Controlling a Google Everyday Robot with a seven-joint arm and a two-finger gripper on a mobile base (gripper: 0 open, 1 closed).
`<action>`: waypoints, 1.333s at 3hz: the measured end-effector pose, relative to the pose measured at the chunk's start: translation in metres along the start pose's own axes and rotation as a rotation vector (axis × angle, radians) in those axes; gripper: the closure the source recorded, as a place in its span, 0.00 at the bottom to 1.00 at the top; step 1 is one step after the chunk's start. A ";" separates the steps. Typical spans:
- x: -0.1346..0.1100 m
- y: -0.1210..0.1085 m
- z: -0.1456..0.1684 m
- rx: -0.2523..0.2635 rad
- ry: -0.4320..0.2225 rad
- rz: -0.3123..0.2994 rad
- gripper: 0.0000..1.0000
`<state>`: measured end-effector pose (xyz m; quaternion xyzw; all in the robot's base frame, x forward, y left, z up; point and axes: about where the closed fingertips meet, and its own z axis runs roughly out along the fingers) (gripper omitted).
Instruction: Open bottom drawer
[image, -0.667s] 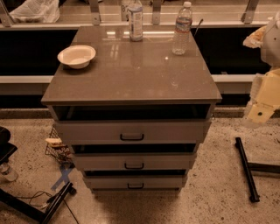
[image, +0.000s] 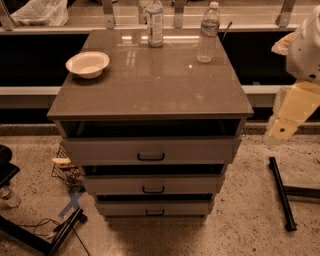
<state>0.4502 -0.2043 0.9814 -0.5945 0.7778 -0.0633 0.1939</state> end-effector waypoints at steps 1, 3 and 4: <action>-0.007 0.010 0.035 0.016 -0.031 -0.008 0.00; 0.026 0.084 0.187 -0.079 -0.115 -0.101 0.00; 0.031 0.097 0.263 -0.075 -0.206 -0.154 0.00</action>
Offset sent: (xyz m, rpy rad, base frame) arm 0.0728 0.0479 -0.2008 0.1219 -0.2981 0.1317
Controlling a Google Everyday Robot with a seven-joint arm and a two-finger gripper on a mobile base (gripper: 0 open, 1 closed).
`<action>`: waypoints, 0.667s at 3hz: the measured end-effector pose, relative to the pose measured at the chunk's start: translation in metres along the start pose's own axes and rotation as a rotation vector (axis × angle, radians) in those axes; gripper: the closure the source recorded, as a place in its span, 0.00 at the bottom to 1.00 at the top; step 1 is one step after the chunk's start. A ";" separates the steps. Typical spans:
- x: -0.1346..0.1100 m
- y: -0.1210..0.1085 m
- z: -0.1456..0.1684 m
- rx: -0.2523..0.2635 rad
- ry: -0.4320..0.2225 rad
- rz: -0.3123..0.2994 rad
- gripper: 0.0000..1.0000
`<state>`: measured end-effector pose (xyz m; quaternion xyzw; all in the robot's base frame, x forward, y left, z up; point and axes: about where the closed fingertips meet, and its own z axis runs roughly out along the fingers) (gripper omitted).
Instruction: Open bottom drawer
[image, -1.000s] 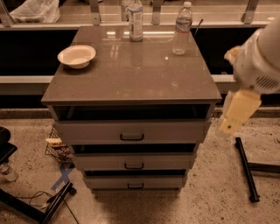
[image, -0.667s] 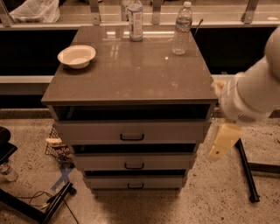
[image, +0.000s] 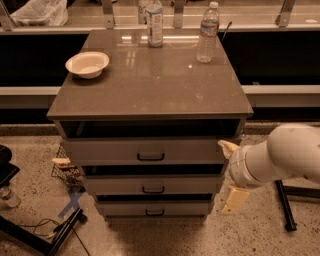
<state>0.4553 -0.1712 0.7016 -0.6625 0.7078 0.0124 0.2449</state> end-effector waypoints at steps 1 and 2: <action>0.004 -0.030 0.053 0.123 -0.087 -0.019 0.00; 0.002 -0.041 0.050 0.166 -0.092 -0.017 0.00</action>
Offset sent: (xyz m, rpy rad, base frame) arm 0.0349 0.0091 -0.0341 0.0585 -0.0980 0.0090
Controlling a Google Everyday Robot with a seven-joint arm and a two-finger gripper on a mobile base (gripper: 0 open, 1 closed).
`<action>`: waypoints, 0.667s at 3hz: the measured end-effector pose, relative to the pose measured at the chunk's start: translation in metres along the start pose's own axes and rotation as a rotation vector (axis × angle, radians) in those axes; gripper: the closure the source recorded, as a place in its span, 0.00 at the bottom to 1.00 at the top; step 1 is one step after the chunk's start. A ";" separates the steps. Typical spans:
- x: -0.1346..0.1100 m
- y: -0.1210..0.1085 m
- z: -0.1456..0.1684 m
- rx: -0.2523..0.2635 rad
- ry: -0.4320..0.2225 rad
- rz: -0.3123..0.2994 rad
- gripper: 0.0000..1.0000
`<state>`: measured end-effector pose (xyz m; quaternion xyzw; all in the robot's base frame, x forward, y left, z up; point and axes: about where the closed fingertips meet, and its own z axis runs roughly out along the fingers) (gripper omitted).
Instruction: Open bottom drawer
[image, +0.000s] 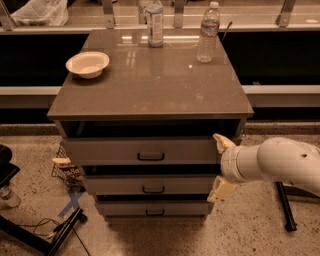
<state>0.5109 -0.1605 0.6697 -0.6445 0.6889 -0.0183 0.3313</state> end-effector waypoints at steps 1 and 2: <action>0.001 0.006 0.000 -0.011 0.001 -0.002 0.00; 0.008 0.046 0.001 -0.050 -0.011 -0.006 0.00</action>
Offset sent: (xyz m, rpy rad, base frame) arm -0.0775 -0.0016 -0.0495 0.0112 0.0763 0.0553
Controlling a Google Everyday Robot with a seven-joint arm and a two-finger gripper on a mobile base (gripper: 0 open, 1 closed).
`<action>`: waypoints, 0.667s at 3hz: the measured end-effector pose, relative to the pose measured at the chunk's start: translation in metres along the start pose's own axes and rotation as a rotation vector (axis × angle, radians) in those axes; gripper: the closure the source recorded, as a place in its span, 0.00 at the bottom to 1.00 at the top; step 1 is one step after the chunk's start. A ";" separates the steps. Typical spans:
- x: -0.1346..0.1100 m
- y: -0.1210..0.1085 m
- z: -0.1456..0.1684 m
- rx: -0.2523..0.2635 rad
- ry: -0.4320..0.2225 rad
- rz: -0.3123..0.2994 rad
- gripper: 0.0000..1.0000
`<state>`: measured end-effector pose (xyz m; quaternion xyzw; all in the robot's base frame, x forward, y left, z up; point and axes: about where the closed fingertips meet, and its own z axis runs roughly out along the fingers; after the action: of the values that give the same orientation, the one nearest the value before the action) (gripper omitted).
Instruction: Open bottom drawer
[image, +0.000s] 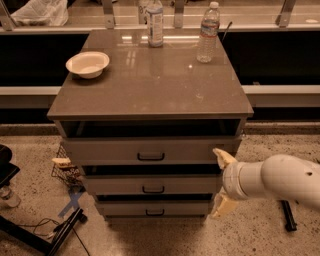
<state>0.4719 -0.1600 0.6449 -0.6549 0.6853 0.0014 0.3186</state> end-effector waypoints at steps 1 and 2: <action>0.003 0.071 0.043 -0.049 0.011 -0.115 0.00; 0.011 0.112 0.089 -0.067 -0.001 -0.181 0.00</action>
Offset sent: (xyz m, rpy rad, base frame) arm -0.0567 0.0800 -0.1923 -0.0874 -0.1265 0.2099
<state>0.4106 -0.1165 0.5228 -0.7244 0.6228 -0.0041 0.2956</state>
